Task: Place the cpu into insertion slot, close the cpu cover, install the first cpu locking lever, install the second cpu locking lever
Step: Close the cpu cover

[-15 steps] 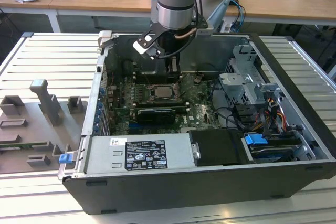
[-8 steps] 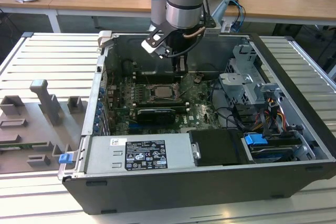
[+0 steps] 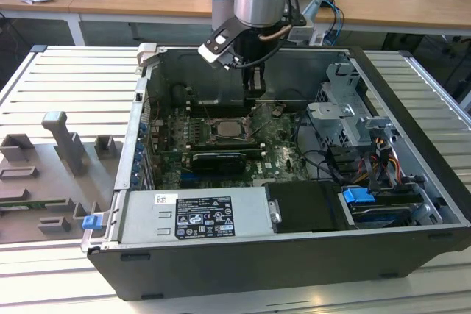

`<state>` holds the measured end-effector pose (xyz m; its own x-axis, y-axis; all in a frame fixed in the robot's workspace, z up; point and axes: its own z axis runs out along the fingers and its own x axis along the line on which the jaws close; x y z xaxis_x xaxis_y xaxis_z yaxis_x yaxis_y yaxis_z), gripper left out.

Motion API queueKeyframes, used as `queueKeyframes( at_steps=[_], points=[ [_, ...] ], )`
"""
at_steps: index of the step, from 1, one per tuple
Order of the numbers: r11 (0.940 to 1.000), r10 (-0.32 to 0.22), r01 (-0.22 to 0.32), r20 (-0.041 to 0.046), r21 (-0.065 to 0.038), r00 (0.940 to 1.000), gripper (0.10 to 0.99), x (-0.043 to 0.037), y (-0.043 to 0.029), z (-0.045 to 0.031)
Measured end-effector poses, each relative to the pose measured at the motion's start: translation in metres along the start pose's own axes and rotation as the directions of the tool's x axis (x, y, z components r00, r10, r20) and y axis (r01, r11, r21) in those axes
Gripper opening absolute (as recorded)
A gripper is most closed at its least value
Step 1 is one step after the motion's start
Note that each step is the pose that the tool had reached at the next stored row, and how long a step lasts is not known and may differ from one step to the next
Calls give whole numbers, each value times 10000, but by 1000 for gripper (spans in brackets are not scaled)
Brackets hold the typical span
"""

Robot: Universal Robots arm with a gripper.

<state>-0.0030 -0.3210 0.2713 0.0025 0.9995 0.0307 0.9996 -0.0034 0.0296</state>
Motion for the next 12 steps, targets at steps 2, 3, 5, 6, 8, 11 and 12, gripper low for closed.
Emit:
queueKeyframes(
  at_steps=[2,3,5,6,8,11,12],
  points=[
    [10000,0,0,1,0,10000,106,0,2,0],
    [10000,-1,1,1,1,10000,106,0,4,-1],
    [10000,0,0,2,1,10000,106,0,42,0],
    [10000,1,-1,3,2,10000,106,0,94,1],
    [10000,-5,5,2,15,10000,106,0,200,8],
    [9999,-99,99,-2,43,10000,106,0,322,25],
    [9998,-179,179,-4,46,9998,106,0,348,30]
  ],
)
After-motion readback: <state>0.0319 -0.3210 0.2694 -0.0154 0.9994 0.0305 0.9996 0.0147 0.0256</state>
